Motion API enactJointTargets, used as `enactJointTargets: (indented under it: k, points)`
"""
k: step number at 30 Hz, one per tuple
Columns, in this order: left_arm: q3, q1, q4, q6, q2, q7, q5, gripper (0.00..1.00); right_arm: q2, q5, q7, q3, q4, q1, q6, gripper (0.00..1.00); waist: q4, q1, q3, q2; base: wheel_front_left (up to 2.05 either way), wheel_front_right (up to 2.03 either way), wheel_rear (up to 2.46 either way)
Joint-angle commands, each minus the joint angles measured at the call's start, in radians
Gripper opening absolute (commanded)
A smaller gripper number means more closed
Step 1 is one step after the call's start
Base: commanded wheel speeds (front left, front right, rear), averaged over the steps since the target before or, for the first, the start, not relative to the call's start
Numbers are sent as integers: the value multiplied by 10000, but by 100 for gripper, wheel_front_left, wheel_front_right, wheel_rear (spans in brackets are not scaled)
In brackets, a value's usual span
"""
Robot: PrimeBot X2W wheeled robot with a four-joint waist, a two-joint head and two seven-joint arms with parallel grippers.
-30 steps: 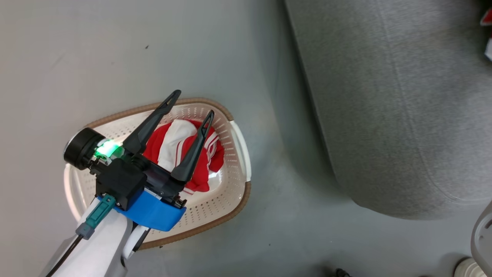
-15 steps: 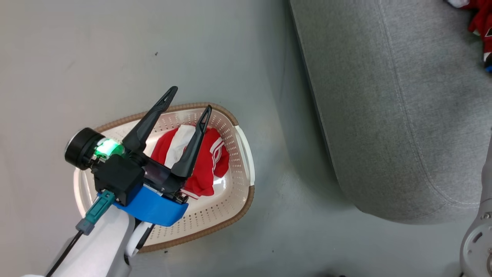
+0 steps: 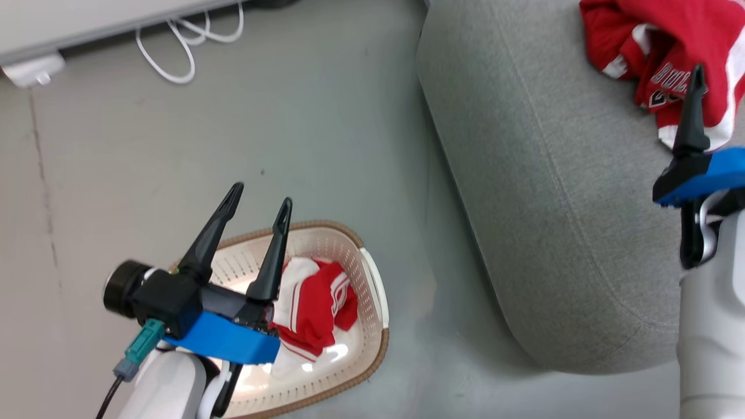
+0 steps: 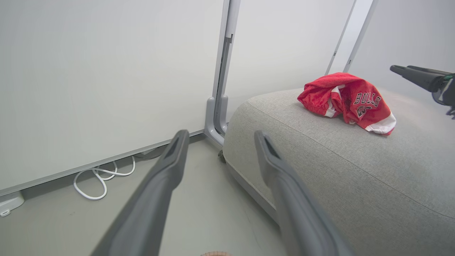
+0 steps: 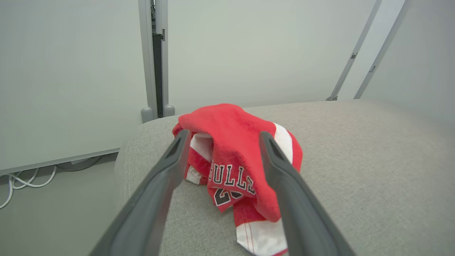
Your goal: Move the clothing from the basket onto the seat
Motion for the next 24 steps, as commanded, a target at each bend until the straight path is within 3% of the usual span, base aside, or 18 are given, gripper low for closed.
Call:
enactJointTargets:
  k: [1, 12, 24]
  points:
    - [133, 256, 84, -26, -108, -29, 20, 100, 54, 98, -33, 135, -313, 466, 1, 100, 135, 1, -871, 0, 0, 0, 0]
    - [1179, 1930, 532, -69, -817, -29, 161, 100, 146, 1033, -34, 2216, -2484, 3800, 1, 100, 362, 1, -2632, 0, 0, 0, 0]
    - [1996, 2676, 912, -67, -1226, -30, 97, 100, 151, 2062, -22, 3470, -3193, 5705, 1, 100, 587, 1, -3299, 0, 0, 0, 0]
